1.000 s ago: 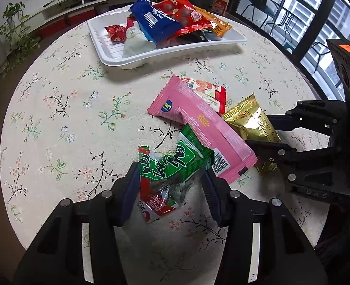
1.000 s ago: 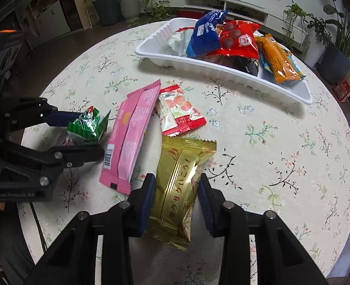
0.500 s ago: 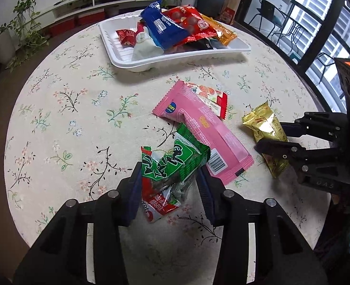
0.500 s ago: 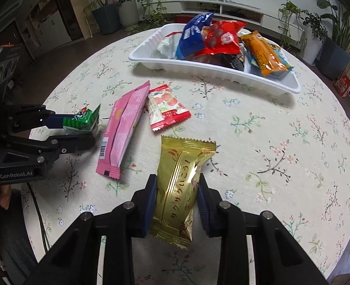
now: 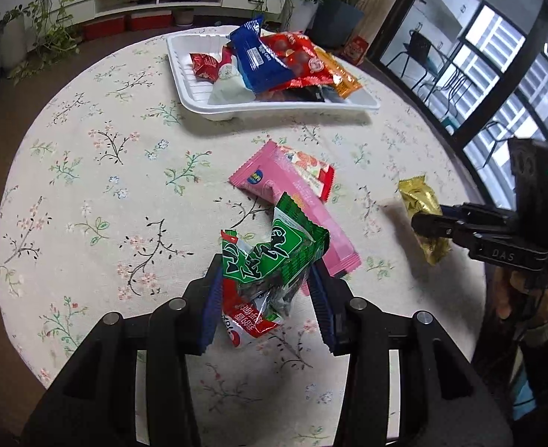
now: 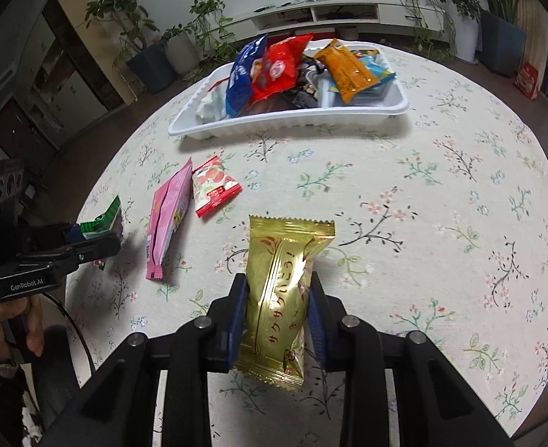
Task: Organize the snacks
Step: 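Carry the green-and-red packet and gold packet over the white tray with both tools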
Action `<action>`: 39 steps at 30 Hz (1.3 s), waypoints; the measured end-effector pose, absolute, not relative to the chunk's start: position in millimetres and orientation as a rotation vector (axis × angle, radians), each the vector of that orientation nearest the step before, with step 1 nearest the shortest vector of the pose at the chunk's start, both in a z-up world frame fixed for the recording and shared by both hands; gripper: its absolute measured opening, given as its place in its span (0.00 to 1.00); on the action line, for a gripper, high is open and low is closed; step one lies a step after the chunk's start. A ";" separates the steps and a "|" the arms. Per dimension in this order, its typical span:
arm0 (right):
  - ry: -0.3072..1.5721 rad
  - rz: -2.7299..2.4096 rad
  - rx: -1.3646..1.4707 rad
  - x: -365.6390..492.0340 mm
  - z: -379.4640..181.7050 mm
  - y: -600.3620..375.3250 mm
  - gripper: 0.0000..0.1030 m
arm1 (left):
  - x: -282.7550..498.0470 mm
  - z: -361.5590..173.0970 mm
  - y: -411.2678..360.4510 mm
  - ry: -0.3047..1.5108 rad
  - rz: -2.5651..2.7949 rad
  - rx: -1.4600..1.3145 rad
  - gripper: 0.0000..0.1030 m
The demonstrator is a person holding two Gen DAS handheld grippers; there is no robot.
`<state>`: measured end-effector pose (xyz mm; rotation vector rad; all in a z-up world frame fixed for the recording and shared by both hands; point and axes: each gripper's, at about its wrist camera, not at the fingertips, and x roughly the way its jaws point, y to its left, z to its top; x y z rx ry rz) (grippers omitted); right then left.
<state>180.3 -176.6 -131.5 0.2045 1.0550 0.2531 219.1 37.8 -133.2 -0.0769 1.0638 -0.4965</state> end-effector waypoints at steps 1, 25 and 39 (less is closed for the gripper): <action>1.052 0.253 0.219 180.2 -131.3 -179.2 0.32 | 219.4 -131.1 39.4 1.060 -0.506 -0.105 0.39; 0.821 0.184 0.361 254.3 -32.0 -306.1 0.32 | 326.1 -24.3 94.2 0.856 -0.531 -0.389 0.39; 0.823 0.383 0.391 359.7 -19.8 -266.0 0.32 | 409.7 -24.2 72.5 0.861 -0.629 -0.513 0.39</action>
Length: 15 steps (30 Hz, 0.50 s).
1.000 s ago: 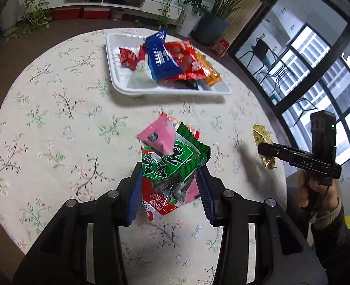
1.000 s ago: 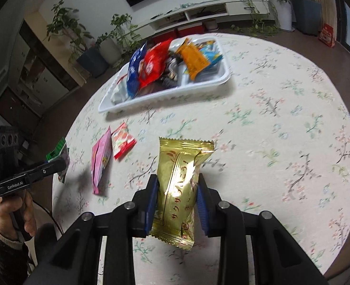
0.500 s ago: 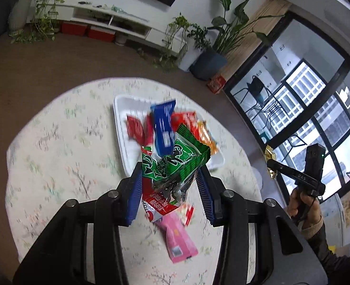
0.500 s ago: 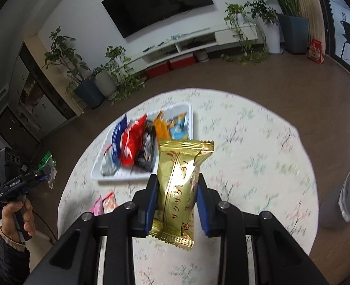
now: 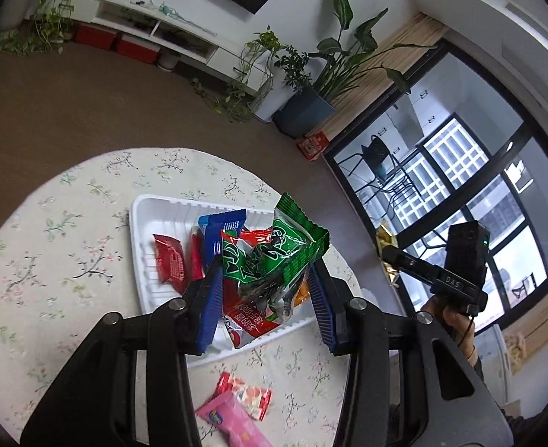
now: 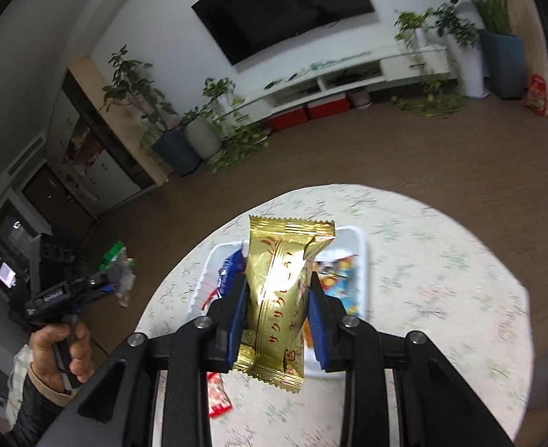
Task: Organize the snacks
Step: 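Carry the green-and-red packet and gold packet over the white tray with both tools, then lower both packets into the tray, open both tools and withdraw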
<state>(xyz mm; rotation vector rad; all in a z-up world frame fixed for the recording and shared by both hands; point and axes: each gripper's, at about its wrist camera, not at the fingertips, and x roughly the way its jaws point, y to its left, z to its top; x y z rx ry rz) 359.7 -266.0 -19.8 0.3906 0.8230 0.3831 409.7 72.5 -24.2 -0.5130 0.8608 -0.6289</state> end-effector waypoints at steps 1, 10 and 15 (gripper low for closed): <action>0.837 0.396 0.397 367.0 -25.6 -260.7 0.32 | 414.8 -29.0 70.6 0.869 -0.630 -0.520 0.39; 0.928 0.414 0.373 404.7 -70.8 -232.2 0.32 | 455.7 -87.5 65.4 0.943 -0.608 -0.564 0.39; 0.967 0.386 0.314 415.1 -89.8 -219.7 0.32 | 473.4 -110.1 56.8 0.970 -0.587 -0.550 0.39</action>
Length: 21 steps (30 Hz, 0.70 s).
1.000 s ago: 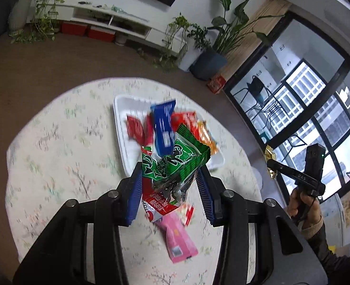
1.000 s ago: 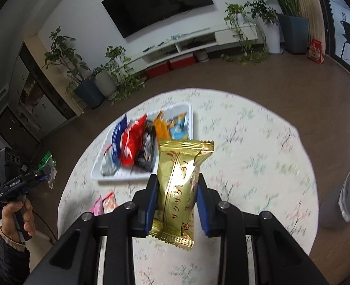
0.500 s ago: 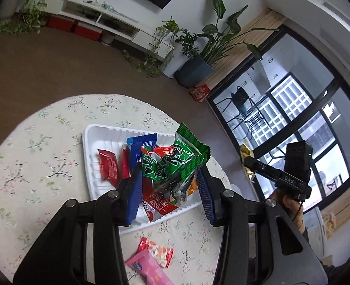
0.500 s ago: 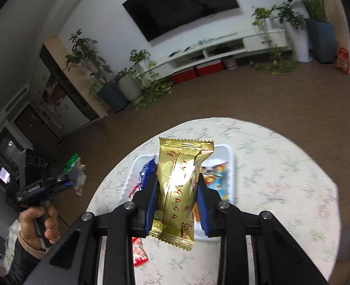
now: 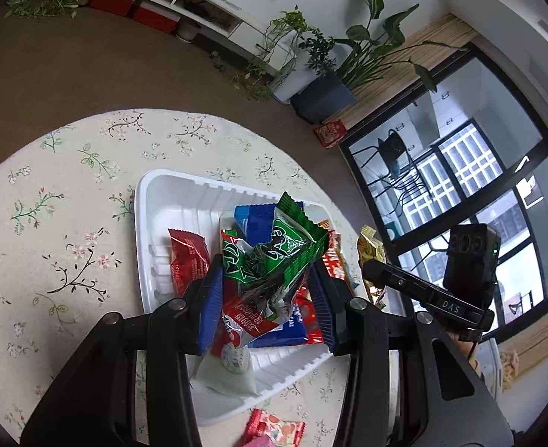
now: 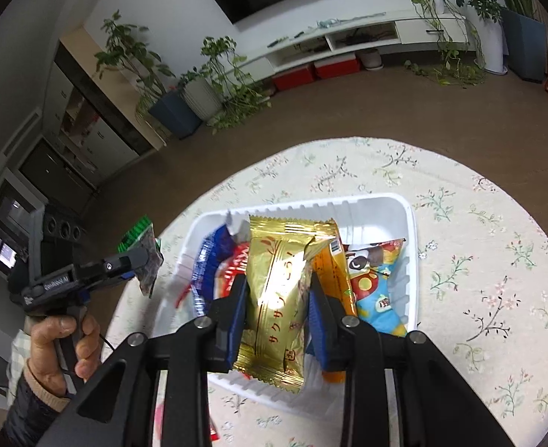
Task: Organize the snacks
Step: 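Lower both packets into the tray, open both tools and withdraw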
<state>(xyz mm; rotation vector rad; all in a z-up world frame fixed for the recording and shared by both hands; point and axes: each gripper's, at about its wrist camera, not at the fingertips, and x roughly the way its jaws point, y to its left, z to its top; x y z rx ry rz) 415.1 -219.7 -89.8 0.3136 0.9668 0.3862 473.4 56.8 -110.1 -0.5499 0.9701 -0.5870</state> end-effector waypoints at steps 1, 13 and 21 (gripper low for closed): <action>0.974 0.380 0.299 416.3 -93.6 -217.2 0.32 | 475.2 -113.8 53.3 0.977 -0.586 -0.537 0.39; 1.007 0.349 0.262 429.6 -118.1 -212.7 0.32 | 482.1 -138.9 37.2 1.018 -0.555 -0.467 0.40; 1.007 0.336 0.234 427.9 -119.5 -206.7 0.34 | 482.7 -147.8 31.3 1.031 -0.535 -0.456 0.42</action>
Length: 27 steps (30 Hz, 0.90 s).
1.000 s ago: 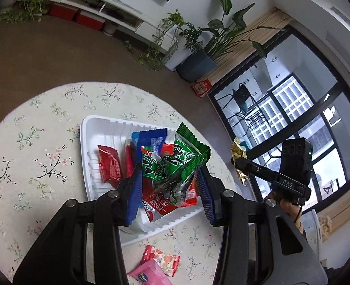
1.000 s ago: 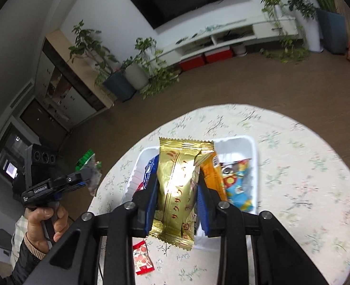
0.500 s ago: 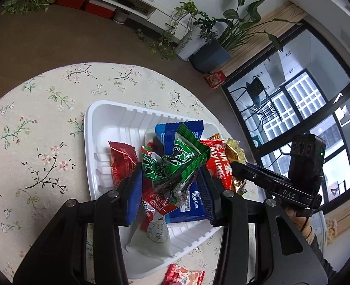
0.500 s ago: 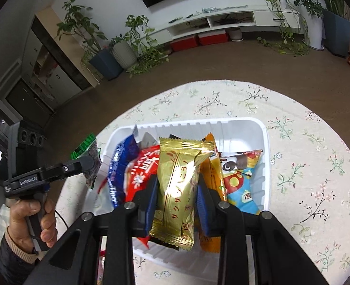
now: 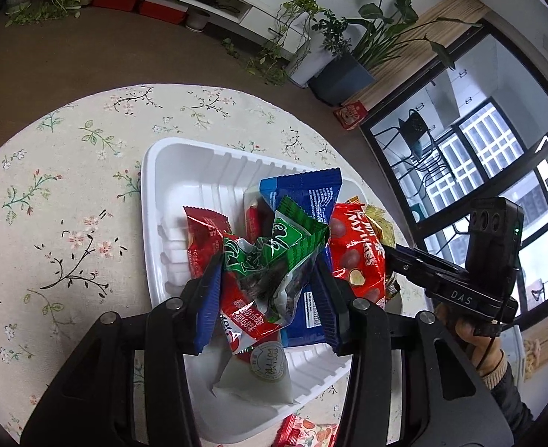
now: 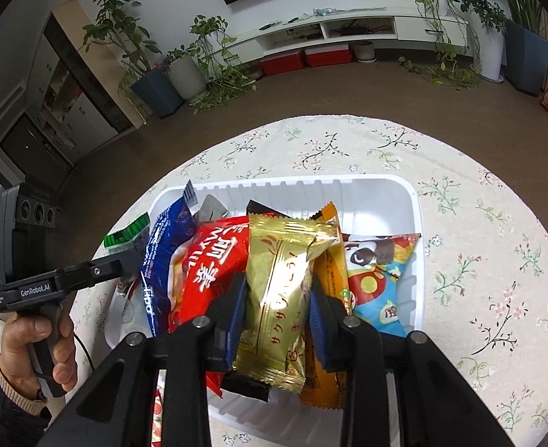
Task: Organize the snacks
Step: 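Lower both packets into the tray, open both tools and withdraw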
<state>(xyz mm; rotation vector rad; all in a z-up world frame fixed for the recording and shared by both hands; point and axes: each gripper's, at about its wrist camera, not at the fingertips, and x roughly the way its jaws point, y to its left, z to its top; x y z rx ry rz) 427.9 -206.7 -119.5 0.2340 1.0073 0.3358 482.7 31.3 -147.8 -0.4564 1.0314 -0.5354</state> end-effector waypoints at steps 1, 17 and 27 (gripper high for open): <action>1.005 0.335 0.232 427.8 -119.5 -205.9 0.34 | 482.5 -148.6 31.1 1.031 -0.531 -0.453 0.42; 0.987 0.303 0.224 422.9 -115.6 -204.4 0.42 | 474.0 -149.5 27.4 1.047 -0.489 -0.415 0.53; 0.961 0.280 0.243 421.4 -107.4 -211.3 0.49 | 473.5 -146.7 31.0 1.031 -0.457 -0.410 0.67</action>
